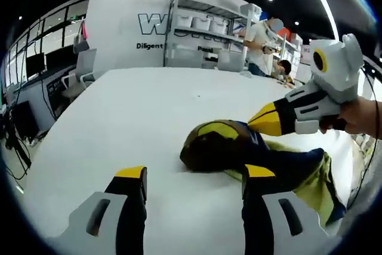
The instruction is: Fold the garment on the visible template until the final outline fits inside the template.
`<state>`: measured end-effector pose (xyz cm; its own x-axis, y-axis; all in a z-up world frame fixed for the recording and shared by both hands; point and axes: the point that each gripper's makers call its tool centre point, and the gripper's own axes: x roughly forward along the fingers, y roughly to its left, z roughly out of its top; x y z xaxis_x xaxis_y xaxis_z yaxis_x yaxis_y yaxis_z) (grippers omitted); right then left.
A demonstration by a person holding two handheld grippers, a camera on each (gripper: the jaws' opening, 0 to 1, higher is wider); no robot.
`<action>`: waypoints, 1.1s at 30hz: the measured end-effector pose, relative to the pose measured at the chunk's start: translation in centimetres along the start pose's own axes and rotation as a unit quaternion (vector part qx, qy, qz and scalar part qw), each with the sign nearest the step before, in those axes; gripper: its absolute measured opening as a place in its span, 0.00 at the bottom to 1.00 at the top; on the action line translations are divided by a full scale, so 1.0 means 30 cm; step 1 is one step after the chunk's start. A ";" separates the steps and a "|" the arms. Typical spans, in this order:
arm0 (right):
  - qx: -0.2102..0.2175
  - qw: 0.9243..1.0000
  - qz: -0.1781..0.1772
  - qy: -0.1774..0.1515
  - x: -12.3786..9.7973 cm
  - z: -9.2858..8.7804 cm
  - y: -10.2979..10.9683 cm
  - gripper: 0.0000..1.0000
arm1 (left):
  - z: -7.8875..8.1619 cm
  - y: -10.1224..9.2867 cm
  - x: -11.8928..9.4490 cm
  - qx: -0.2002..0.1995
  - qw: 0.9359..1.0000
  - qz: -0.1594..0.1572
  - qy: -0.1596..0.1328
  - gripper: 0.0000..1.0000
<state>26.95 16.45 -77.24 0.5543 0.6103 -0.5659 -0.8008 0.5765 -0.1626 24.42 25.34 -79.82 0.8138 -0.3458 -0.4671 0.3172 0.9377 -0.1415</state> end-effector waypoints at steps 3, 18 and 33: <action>0.002 1.000 -0.001 -0.001 -0.003 0.004 -0.006 0.00 | -0.002 0.012 0.032 0.005 1.000 0.005 -0.003 0.49; -0.039 0.999 -0.006 0.005 -0.015 0.014 -0.017 0.00 | -0.004 0.007 0.157 0.015 1.000 -0.008 0.001 0.27; -0.004 1.000 -0.020 -0.007 -0.052 0.004 -0.068 0.00 | -0.007 -0.003 0.185 0.058 0.998 -0.016 0.000 0.00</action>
<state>27.75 14.40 -75.93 0.5885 0.5953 -0.5471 -0.7802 0.5956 -0.1911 28.81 23.34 -82.60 0.8021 -0.3760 -0.4639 0.3979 0.9158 -0.0543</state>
